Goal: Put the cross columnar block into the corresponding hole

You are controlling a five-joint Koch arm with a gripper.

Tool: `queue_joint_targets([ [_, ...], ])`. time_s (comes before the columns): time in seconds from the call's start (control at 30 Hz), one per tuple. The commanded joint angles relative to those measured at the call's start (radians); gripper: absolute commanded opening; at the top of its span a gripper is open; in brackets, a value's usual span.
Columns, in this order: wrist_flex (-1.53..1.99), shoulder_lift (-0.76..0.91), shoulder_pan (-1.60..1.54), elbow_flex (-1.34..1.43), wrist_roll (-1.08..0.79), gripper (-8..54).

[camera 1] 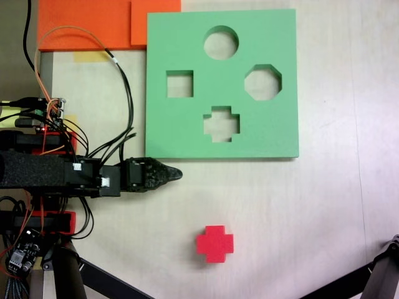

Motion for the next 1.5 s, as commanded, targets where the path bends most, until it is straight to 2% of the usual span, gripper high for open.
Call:
queue_joint_targets([
  [0.0,0.017,0.061,-0.029,0.072,0.058,34.7],
  [0.23,0.014,0.061,0.005,0.072,0.135,33.7],
  [0.3,0.006,0.061,0.083,0.072,0.261,34.0],
  [0.33,-0.029,0.061,0.097,0.071,0.373,33.9],
  [0.4,-0.087,0.063,0.114,0.017,0.822,31.7],
  [0.47,-0.092,0.061,0.196,-0.067,1.132,31.6],
  [0.6,0.103,0.063,0.324,-0.281,1.37,28.0],
  [0.67,0.442,0.058,0.354,-0.502,1.499,27.7],
  [0.7,0.557,0.052,0.368,-0.594,1.542,25.1],
  [0.9,1.026,-0.1,0.391,-1.058,1.586,20.7],
  [1.0,1.092,-0.207,0.413,-1.204,1.416,20.7],
  [1.17,1.233,-0.382,0.457,-1.381,1.365,21.3],
  [1.2,1.296,-0.449,0.469,-1.454,1.341,25.2],
  [1.23,1.355,-0.515,0.471,-1.523,1.324,37.5],
  [1.27,1.381,-0.552,0.471,-1.557,1.321,45.2],
  [1.3,1.385,-0.577,0.471,-1.565,1.316,49.5],
  [1.47,1.378,-0.644,0.486,-1.569,1.287,50.0],
])
